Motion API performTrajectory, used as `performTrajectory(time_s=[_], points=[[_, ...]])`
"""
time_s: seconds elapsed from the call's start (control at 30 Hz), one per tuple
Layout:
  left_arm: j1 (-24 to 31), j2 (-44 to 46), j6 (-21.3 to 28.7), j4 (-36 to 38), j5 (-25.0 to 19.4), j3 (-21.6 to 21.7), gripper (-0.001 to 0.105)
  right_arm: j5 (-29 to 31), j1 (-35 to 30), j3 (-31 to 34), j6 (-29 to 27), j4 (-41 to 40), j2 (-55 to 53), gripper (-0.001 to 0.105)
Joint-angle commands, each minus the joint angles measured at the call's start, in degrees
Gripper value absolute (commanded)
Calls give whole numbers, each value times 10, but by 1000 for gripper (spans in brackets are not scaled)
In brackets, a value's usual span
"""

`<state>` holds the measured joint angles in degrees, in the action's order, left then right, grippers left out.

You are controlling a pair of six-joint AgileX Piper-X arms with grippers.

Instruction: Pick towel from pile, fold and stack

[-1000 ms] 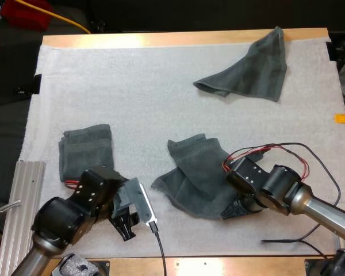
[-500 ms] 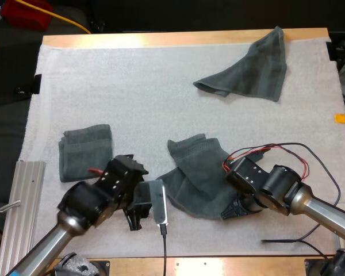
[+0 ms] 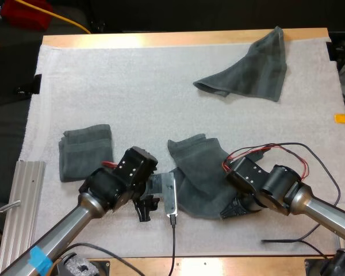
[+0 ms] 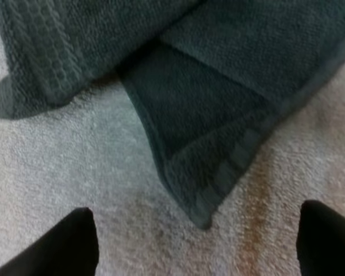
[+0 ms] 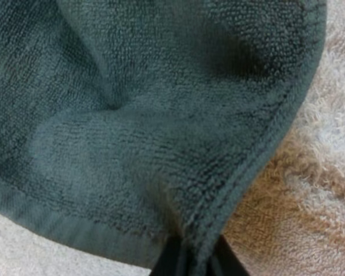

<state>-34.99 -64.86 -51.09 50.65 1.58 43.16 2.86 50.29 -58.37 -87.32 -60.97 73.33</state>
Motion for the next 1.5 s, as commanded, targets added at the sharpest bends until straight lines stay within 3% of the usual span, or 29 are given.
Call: performTrajectory(time_s=[0.0, 0.37, 0.73, 0.9, 1.2, 1.47], points=[[-2, -8, 0, -11, -6, 0, 69, -2, 0, 0, 2, 0, -3, 1], [-2, -92, -17, -73, -8, 0, 69, -2, 0, 0, 10, 3, -3, 1], [-2, -126, -44, -76, -16, 0, 67, -2, 0, 0, 10, 3, -3, 1], [-2, -126, -56, -76, -59, 0, 37, -2, 0, 0, 10, 3, -3, 1], [-2, -126, -73, -49, -49, 0, 0, -2, 0, 0, 19, 3, -3, 1], [-2, -96, -95, -42, -48, 0, 0, -2, 0, 0, 23, 3, -3, 1]])
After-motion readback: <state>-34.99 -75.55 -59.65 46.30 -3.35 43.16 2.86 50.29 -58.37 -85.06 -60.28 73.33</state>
